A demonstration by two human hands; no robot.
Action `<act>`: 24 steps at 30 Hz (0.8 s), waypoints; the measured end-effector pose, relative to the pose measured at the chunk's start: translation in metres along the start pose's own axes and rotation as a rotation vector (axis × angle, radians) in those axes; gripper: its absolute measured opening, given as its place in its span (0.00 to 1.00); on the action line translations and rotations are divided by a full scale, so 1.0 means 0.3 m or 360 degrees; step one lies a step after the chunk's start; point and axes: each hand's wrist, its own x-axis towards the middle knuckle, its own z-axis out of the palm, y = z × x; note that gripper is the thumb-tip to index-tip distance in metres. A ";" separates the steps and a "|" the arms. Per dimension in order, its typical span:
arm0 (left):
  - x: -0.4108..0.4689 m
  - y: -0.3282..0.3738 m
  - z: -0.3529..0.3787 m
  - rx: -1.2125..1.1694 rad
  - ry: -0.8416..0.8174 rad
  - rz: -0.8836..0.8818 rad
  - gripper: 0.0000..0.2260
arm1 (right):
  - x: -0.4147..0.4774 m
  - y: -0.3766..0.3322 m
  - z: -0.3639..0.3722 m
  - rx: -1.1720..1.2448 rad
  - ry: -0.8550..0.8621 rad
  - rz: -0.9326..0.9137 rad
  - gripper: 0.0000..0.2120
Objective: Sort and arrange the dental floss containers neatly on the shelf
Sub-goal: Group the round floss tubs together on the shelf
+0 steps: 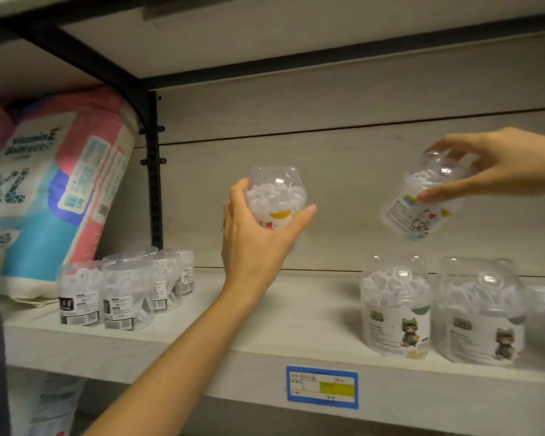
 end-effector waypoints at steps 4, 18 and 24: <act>0.083 -0.006 0.098 -0.0075 -0.0155 -0.0257 0.37 | -0.021 0.009 0.006 -0.0014 -0.0029 0.0095 0.41; 0.015 0.113 0.396 0.0382 -0.1243 -0.0608 0.41 | 0.059 0.166 0.121 -0.0101 -0.0741 -0.0002 0.28; 0.016 0.118 0.373 0.0626 -0.1578 -0.0762 0.24 | 0.062 0.178 0.167 -0.0086 -0.0965 -0.0044 0.23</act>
